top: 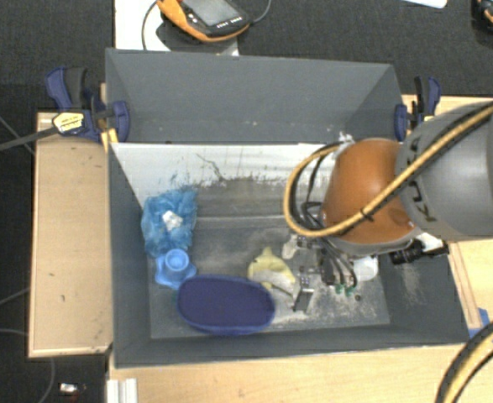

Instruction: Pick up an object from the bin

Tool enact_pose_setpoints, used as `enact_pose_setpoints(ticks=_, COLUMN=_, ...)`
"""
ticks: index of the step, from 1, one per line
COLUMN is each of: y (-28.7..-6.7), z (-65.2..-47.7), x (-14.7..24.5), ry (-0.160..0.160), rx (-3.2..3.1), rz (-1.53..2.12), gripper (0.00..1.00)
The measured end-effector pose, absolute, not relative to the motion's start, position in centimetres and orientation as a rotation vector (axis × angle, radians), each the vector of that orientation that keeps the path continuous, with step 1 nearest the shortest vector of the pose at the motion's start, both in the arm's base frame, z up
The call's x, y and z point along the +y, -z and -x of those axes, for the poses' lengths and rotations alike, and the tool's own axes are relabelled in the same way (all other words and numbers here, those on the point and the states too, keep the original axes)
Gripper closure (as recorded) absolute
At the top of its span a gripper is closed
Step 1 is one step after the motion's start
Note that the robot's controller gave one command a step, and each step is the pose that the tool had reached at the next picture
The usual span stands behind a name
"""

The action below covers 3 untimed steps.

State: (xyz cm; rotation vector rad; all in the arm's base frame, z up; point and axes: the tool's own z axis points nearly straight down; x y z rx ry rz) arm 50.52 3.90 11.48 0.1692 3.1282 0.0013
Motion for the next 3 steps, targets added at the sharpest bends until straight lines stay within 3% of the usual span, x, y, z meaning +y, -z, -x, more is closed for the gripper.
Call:
enact_pose_setpoints(ticks=1, y=-10.6, z=-49.3, x=4.1, ry=-0.002, rx=3.099, rz=-0.501, gripper=0.00)
enact_pose_setpoints(ticks=2, y=-7.0, z=-49.6, x=2.6, ry=-0.003, rx=3.113, rz=-0.337, gripper=0.00)
enact_pose_setpoints(ticks=3, y=-7.0, z=-49.8, x=3.5, ry=-0.006, rx=2.995, rz=-0.912, gripper=1.00)
